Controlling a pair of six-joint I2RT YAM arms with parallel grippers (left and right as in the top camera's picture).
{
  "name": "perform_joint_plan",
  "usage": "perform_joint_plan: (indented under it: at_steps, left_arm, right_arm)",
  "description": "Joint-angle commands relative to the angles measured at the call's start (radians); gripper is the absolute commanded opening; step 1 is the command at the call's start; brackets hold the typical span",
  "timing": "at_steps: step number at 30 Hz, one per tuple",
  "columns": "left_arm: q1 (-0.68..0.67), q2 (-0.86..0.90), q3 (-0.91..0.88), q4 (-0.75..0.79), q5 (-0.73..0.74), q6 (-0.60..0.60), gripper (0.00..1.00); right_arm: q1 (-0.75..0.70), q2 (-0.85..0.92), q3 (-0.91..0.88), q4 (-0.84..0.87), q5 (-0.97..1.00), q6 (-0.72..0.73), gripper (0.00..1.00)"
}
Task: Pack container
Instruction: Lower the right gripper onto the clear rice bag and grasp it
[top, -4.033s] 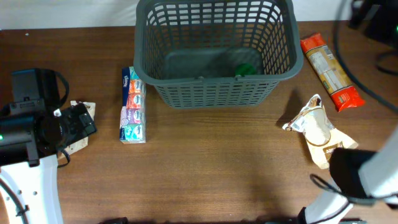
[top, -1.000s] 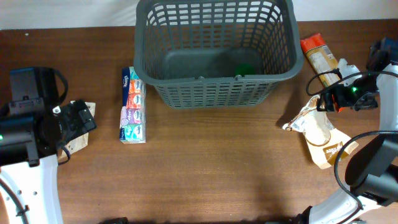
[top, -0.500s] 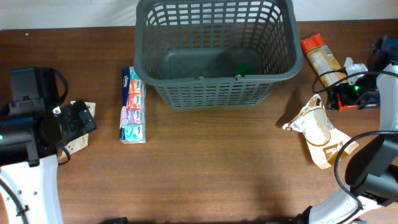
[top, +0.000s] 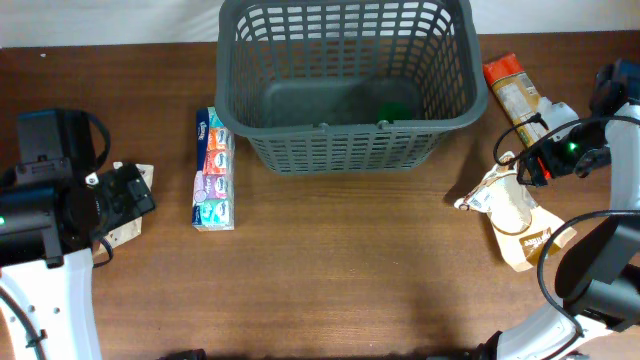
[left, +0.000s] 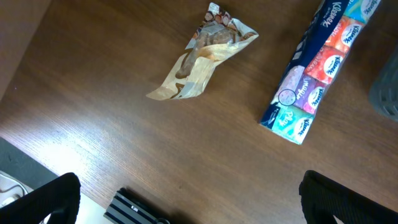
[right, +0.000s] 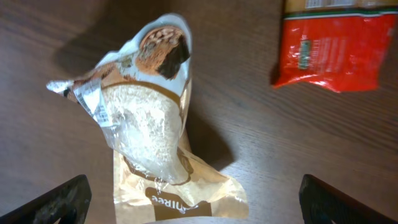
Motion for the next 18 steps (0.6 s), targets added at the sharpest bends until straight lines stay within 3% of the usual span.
perform_joint_plan:
  at_steps: [1,9,18]
  left_arm:
    - [0.005,0.003,0.011,0.01,0.006,-0.002,1.0]
    - [0.005,0.003,0.011,0.047,0.006,-0.002,1.0]
    - [0.005,0.003,0.011,0.047,0.006,-0.002,0.99]
  right_arm:
    - [0.003,0.003,-0.071,0.008,0.026,-0.078,0.99]
    - [0.005,0.003,-0.281,0.088,0.086,-0.077,0.99]
    - [0.004,0.003,-0.322,0.176,0.007,-0.077,0.99]
